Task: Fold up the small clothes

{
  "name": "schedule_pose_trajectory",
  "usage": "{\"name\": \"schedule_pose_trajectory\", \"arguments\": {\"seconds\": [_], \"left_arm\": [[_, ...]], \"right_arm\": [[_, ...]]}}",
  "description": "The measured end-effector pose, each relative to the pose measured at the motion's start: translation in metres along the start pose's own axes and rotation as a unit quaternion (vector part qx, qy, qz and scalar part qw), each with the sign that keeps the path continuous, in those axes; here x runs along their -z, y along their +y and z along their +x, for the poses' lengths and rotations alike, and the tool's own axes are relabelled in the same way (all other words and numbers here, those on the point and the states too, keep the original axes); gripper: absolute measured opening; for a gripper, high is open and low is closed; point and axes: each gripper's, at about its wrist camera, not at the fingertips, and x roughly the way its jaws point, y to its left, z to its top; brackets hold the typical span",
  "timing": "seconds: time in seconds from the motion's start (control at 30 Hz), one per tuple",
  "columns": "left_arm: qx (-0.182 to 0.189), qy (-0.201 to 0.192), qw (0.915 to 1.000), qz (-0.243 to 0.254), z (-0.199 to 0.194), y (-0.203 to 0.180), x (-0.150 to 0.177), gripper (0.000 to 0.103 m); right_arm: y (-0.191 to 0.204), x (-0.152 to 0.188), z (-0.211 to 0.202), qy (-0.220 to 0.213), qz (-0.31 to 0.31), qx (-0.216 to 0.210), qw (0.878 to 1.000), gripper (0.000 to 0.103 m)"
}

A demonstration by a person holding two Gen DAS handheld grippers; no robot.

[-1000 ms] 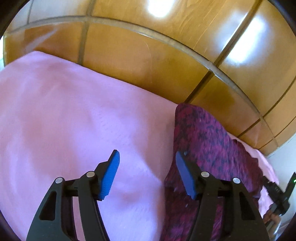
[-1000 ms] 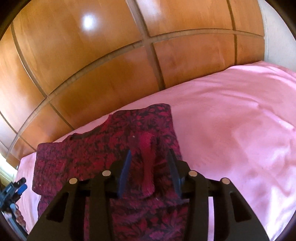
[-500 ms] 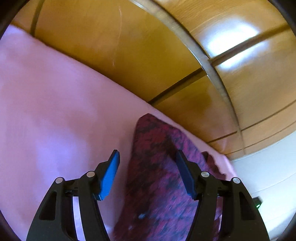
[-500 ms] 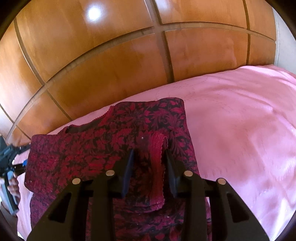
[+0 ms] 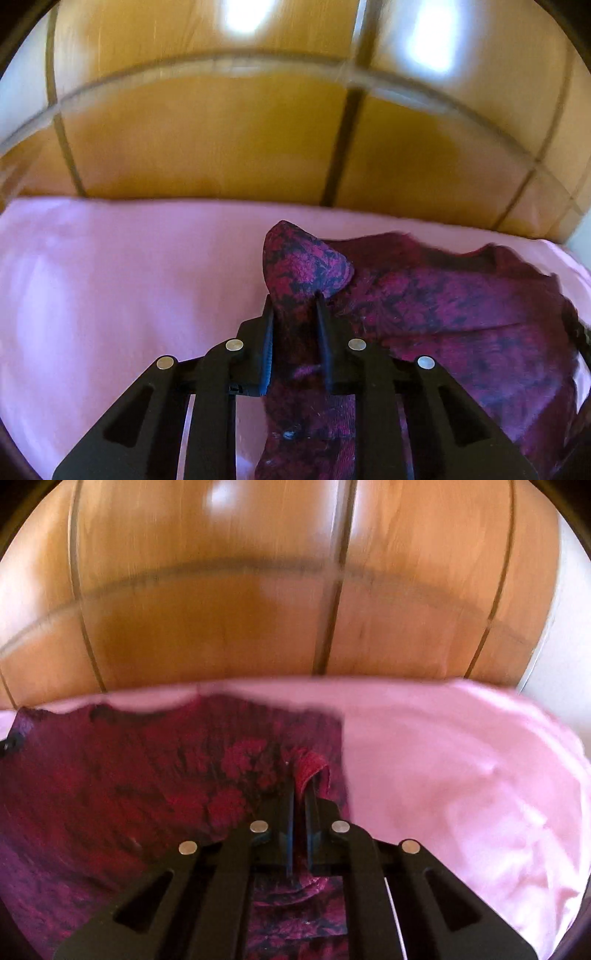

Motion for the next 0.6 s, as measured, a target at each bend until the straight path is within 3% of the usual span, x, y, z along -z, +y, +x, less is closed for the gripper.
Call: {"name": "schedule_pose_trajectory", "arguments": {"seconds": [0.1, 0.13, 0.17, 0.2, 0.3, 0.4, 0.5, 0.6], "left_arm": [[-0.023, -0.003, 0.9995, -0.02, -0.005, 0.001, -0.008, 0.038], [-0.026, -0.012, 0.9992, -0.028, -0.015, 0.002, -0.009, 0.038], [-0.031, -0.025, 0.9989, -0.027, -0.023, 0.0, -0.008, 0.038], [-0.034, -0.04, 0.9984, -0.021, -0.033, -0.003, -0.007, 0.038], [-0.003, -0.083, 0.9965, 0.004, -0.075, -0.012, 0.009, 0.038], [0.032, -0.092, 0.9945, 0.038, -0.093, -0.029, 0.027, 0.038], [0.033, -0.055, 0.9963, 0.058, -0.079, -0.05, 0.047, 0.038], [0.022, -0.014, 0.9983, 0.052, -0.054, -0.05, 0.062, 0.038]], "right_arm": [[-0.004, 0.004, -0.002, -0.006, 0.016, -0.01, 1.0, 0.01], [-0.007, 0.003, -0.004, -0.007, 0.025, -0.018, 1.0, 0.014], [-0.011, 0.002, -0.007, -0.009, 0.033, -0.019, 0.999, 0.038], [-0.016, 0.002, -0.012, -0.011, 0.04, -0.02, 0.999, 0.052], [-0.021, 0.0, -0.036, -0.038, 0.048, -0.026, 0.998, 0.051], [-0.017, -0.001, -0.059, -0.057, 0.053, -0.054, 0.996, 0.053], [0.008, 0.001, -0.069, -0.05, 0.029, -0.088, 0.994, 0.052], [0.035, 0.012, -0.061, -0.023, -0.003, -0.094, 0.995, 0.052]]}}
